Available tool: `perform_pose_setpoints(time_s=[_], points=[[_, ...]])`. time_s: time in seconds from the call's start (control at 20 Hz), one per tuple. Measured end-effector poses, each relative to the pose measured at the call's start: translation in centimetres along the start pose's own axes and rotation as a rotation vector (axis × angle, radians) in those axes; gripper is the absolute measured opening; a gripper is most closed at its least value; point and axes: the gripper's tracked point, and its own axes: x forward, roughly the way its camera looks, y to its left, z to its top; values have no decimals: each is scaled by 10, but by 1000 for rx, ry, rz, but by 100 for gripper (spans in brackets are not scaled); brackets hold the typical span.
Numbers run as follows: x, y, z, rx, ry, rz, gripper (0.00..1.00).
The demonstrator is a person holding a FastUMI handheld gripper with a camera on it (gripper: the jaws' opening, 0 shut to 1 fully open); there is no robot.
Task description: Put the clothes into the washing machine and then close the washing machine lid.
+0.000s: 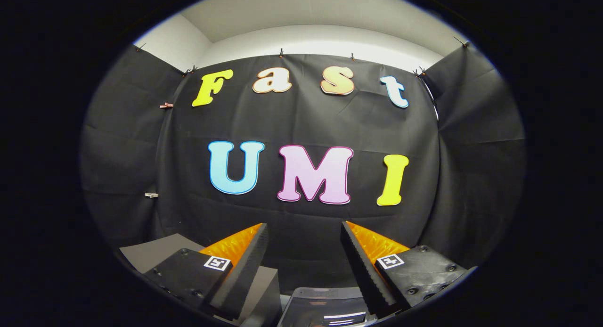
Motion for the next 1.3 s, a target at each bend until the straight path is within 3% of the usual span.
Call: perform_pose_setpoints(time_s=[1.3], points=[[2, 24, -11, -27, 31, 62, 97]])
